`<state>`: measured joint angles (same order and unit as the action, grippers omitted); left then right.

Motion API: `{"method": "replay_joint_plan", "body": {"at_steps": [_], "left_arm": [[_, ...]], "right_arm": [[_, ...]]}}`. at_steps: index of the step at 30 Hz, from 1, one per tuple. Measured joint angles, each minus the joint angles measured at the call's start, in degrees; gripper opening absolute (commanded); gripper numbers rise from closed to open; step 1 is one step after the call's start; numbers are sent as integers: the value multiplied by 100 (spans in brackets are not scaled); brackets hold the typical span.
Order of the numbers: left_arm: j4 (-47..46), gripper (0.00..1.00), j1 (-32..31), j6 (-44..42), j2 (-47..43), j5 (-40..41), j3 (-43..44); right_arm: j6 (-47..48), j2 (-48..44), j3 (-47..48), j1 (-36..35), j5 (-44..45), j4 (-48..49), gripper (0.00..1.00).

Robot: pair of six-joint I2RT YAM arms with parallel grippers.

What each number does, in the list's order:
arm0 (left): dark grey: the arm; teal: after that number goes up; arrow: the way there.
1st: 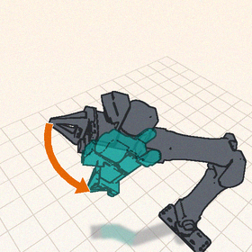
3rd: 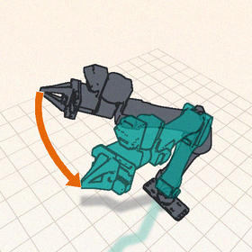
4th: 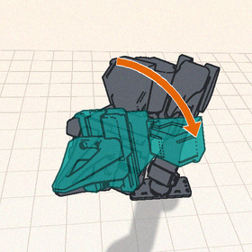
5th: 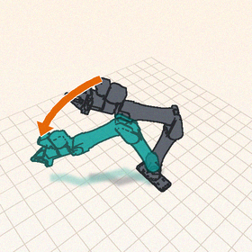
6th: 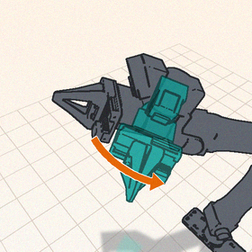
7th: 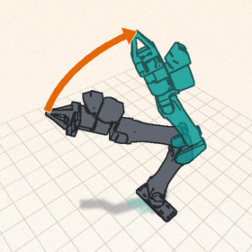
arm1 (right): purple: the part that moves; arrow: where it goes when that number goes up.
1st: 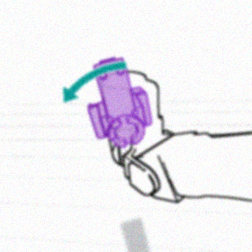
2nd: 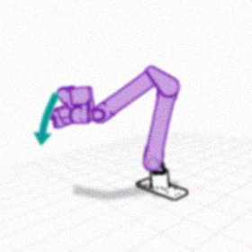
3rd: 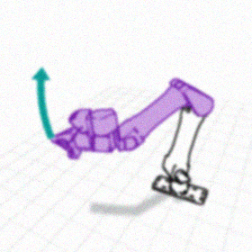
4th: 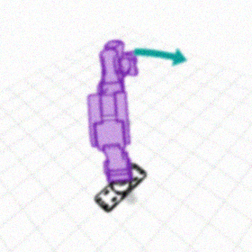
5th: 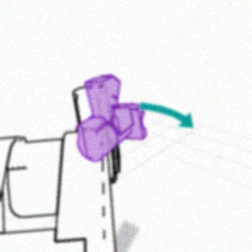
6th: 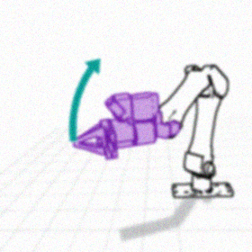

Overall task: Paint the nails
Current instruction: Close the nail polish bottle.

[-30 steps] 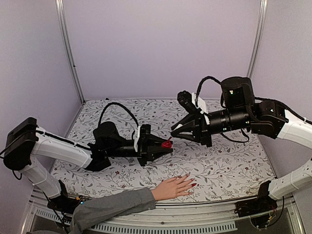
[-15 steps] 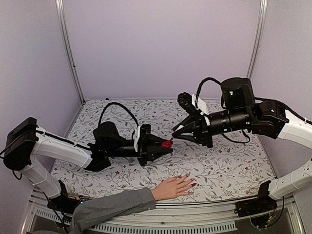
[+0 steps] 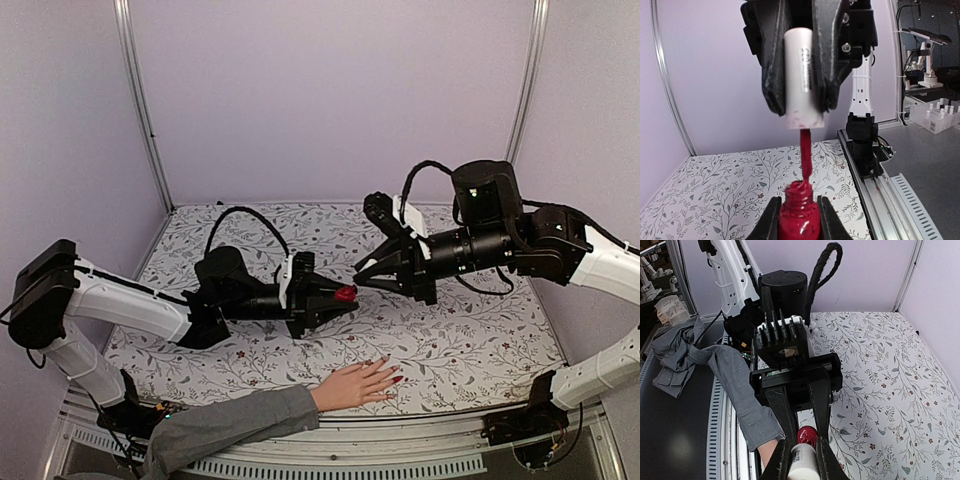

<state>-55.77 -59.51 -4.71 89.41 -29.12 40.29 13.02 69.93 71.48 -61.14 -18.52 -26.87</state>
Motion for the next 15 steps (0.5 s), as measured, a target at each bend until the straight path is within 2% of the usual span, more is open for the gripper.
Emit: {"method": "replay_joint_plan", "body": {"at_steps": [15], "left_arm": [[195, 0, 0, -7, 31, 9, 11]], "right_arm": [[103, 157, 26, -46, 151, -118, 0]]}}
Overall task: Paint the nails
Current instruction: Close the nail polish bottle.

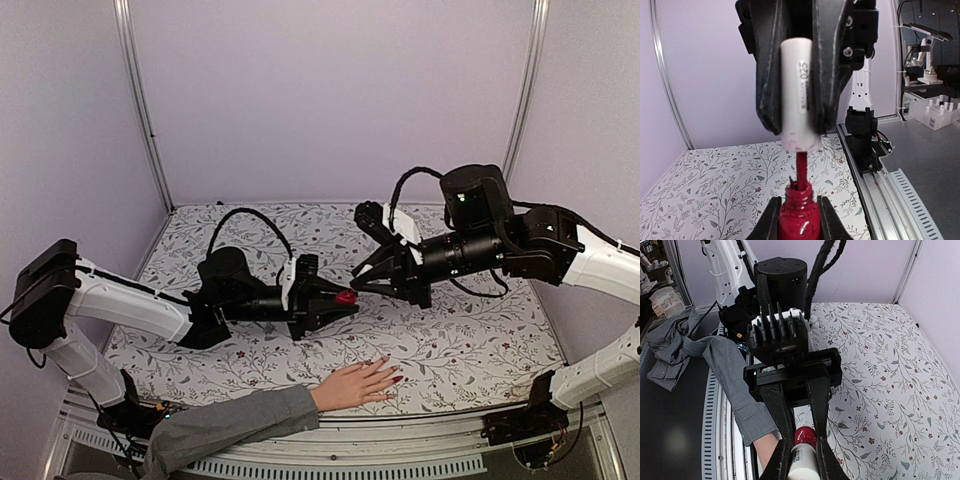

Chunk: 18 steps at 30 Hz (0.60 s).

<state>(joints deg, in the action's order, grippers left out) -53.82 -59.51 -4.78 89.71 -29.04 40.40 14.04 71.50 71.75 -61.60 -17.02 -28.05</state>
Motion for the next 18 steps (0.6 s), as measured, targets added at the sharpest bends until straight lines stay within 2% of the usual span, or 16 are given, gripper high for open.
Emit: {"method": "replay_joint_plan", "body": {"at_steps": [18], "left_arm": [[101, 0, -13, 9, 35, 37, 92]], "right_arm": [[125, 372, 197, -66, 236, -326, 0]]}}
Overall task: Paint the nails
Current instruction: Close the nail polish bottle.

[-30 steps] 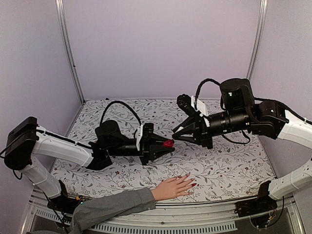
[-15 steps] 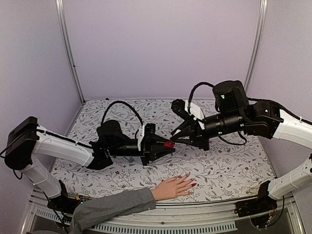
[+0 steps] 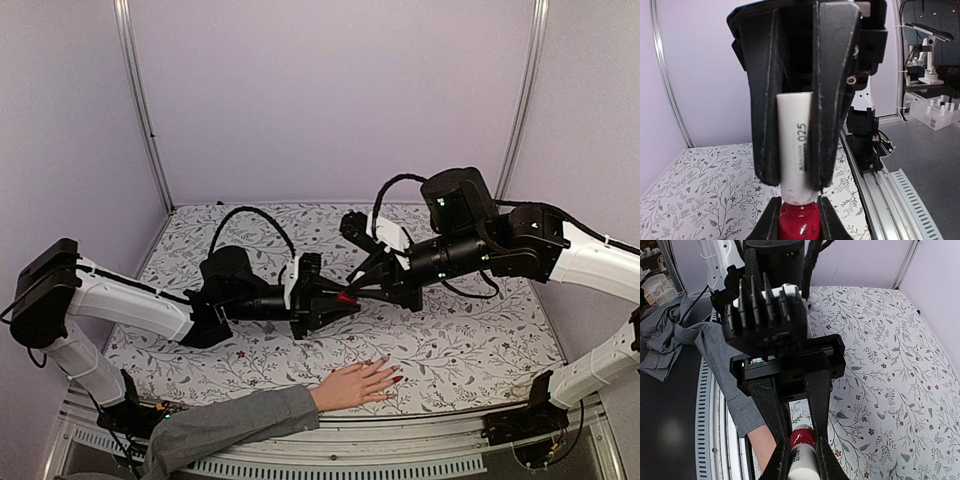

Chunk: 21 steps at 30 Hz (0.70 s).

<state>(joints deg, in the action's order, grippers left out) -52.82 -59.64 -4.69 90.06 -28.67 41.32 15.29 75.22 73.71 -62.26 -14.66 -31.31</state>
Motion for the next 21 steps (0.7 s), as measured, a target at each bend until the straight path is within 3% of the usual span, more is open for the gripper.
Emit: {"method": "replay_joint_plan", "body": {"at_steps": [4, 15, 21], "left_arm": [[-2, 0, 0, 42, 9, 17, 0], [-96, 0, 2, 271, 94, 59, -4], [-350, 0, 11, 380, 96, 103, -13]], "right_arm": [[17, 52, 28, -9, 42, -39, 0], [26, 149, 140, -9, 133, -181, 15], [11, 149, 173, -15, 151, -151, 32]]}}
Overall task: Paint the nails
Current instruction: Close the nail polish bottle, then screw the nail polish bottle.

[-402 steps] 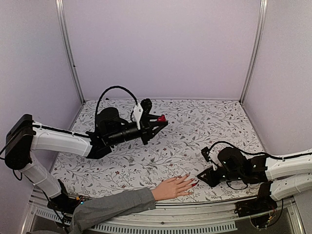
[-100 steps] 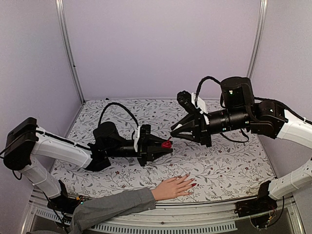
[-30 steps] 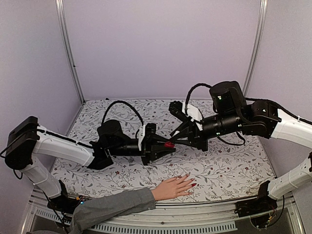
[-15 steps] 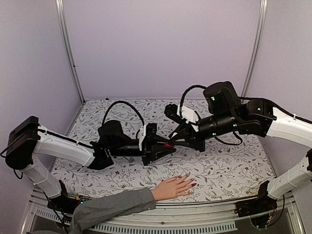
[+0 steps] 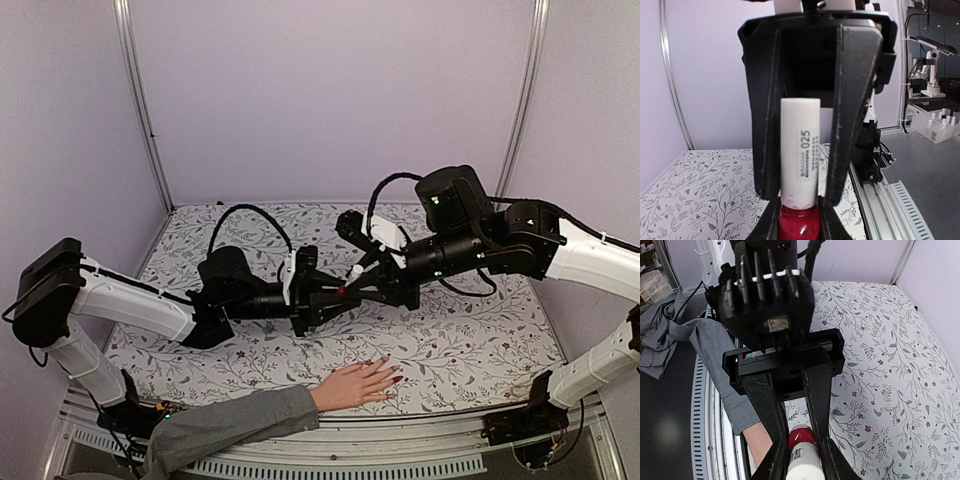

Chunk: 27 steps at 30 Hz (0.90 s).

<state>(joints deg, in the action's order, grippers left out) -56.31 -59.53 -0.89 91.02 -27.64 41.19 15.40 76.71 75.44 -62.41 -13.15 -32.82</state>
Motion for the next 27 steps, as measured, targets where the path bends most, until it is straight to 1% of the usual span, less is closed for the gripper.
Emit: {"method": "replay_joint_plan", "body": {"at_steps": [2, 8, 14, 18, 20, 22, 27], "left_arm": [[-136, 0, 2, 11, 0, 9, -7], [-297, 0, 2, 31, 0, 13, -59], [-433, 0, 46, 190, -2, -46, -107], [-442, 0, 61, 269, -2, -295, -107], [-442, 0, 70, 310, -2, -452, -107], [-439, 0, 81, 369, -2, -654, -107], [-518, 0, 101, 573, 61, -1228, -92]], "right_arm": [[-15, -2, 0, -2, -2, 20, 37], [-66, -17, -9, -17, -20, 146, 55], [-122, -315, -356, -17, -111, 514, 64], [-155, -636, -656, -11, -350, 833, 72], [-153, -772, -717, 0, -503, 955, 73], [-140, -844, -721, 17, -632, 1056, 71], [7, -909, -721, 20, -1010, 1266, 62]]}}
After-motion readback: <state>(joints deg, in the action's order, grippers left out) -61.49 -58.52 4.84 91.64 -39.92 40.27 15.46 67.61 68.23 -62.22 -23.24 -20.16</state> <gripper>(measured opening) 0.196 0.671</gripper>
